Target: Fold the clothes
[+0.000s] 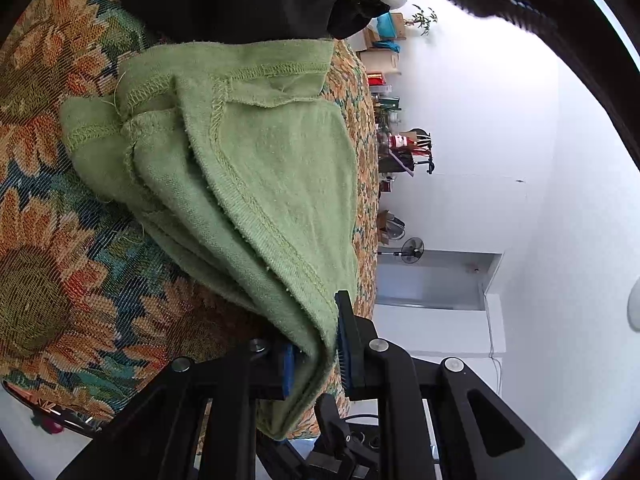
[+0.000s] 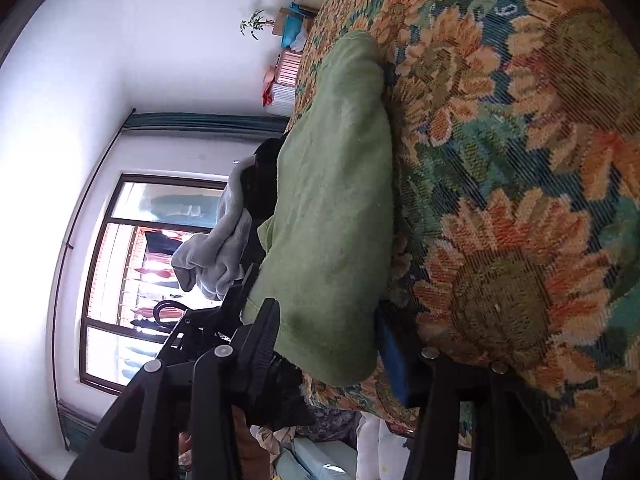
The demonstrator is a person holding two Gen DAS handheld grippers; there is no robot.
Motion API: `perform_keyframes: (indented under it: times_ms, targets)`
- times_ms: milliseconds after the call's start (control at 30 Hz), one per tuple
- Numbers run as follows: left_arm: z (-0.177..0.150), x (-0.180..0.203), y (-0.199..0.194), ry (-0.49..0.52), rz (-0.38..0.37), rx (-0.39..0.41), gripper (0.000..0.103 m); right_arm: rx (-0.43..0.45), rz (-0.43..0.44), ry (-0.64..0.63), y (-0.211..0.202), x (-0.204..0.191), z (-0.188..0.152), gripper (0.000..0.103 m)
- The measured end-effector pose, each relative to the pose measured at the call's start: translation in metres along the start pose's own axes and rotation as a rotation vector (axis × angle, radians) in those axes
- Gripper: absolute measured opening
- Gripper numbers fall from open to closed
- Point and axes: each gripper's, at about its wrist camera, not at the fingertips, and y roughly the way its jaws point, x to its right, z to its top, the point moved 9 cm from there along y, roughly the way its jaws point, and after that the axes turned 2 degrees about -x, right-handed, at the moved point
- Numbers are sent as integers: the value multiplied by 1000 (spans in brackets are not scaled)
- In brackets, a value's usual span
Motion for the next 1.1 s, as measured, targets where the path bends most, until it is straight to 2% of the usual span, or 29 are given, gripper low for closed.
perform_keyframes:
  times_ms: [233,367,467,533,600,633,900,1100]
  targets:
    - [2,11,-7,27,0,-8,17,-42,72,-20,10,-15,6,54]
    - [3,15,-6,35,3,-10,17,-63,129,42,19,-16,8,53]
    - [4,18,-6,41,6,-12,17,-74,127,43,24,-17,7,52]
    - [4,19,-6,45,8,-13,17,-64,92,36,26,-15,7,40]
    - [5,21,-5,49,10,-14,17,-41,71,45,27,-11,9,24]
    - [5,22,-5,53,17,-14,17,-27,64,44,27,-10,10,22]
    - [-10,76,19,245,93,-48,17,135,36,-138,-26,-57,34,18]
    - [-48,124,43,396,73,-115,17,273,4,-261,-80,-94,44,18]
